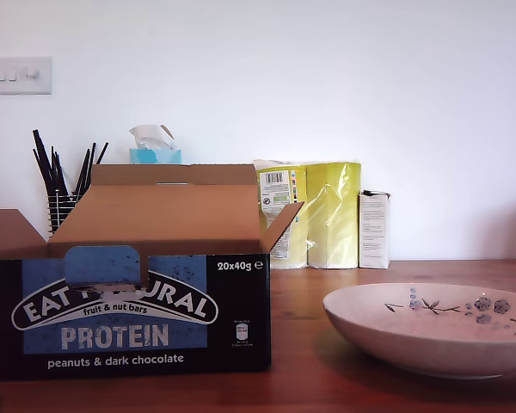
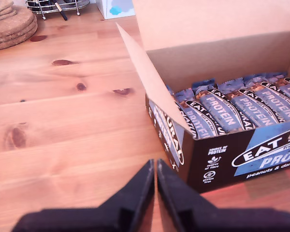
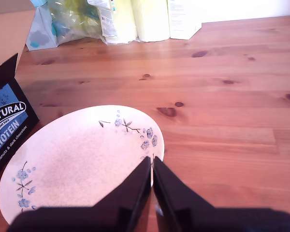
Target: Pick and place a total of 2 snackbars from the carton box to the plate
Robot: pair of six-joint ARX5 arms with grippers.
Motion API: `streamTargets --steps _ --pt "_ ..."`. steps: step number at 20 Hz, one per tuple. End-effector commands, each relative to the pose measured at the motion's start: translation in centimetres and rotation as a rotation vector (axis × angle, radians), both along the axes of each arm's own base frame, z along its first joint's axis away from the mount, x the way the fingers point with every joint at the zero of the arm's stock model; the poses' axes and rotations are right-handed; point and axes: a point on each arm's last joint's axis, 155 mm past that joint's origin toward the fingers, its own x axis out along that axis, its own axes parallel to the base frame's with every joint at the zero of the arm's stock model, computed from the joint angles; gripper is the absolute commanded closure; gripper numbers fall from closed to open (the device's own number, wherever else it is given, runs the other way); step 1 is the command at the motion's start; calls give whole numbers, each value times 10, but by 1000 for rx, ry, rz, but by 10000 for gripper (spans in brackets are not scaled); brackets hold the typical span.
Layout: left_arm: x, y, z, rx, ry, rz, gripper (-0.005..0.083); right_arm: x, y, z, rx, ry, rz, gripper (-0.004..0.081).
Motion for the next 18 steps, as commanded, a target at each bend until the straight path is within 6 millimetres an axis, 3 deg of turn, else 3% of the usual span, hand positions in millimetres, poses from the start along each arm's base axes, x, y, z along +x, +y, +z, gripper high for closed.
streamTargets --steps 1,9,13,18 --pt "0 -1 3 -6 -9 -3 793 0 1 0 -3 -6 5 783" --pt "2 -3 8 -14 -27 -13 793 2 1 7 -5 -34 6 783" --pt "9 -19 48 -128 -161 -68 793 9 4 57 106 -194 -4 783" --pt "3 -47 104 -331 -299 -195 793 7 11 67 290 -175 3 783"
